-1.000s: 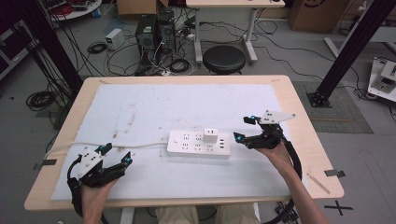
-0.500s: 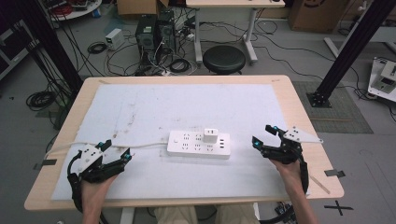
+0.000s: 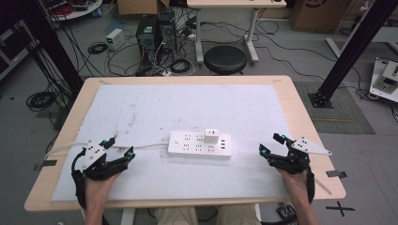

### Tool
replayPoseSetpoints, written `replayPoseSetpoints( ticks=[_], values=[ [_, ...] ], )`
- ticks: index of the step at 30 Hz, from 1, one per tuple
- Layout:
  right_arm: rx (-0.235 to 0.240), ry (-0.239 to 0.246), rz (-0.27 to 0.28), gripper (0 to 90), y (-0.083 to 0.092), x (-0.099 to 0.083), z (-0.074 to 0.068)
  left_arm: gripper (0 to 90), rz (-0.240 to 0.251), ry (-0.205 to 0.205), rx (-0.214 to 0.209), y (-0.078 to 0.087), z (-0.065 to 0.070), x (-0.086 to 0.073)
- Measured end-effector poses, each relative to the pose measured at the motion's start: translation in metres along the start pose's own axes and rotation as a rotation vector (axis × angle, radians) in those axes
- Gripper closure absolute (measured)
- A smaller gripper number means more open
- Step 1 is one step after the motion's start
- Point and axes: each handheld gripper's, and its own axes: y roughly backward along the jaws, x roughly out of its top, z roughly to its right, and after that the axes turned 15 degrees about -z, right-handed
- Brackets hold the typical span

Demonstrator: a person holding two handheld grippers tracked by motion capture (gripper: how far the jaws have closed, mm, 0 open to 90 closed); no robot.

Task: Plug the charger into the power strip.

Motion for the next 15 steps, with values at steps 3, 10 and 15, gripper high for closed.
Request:
replayPoseSetpoints(
  ticks=[3, 10, 15],
  values=[
    [0.000, -0.007, 0.001, 21.7, 0.0006, -0.0010, 0.0016, 23.3, -0.001, -0.003, 0.000, -0.0005, 0.0002, 0.0007],
    [-0.003, 0.000, -0.005, 21.7, 0.0009, -0.0007, 0.0034, 23.3, -0.002, -0.004, -0.002, -0.0019, 0.0027, 0.0009],
    [0.001, 0.005, -0.009, 21.7, 0.0000, 0.0003, 0.0030, 23.3, 0.000, -0.007, -0.001, -0.0007, 0.0022, 0.0013]
  ],
)
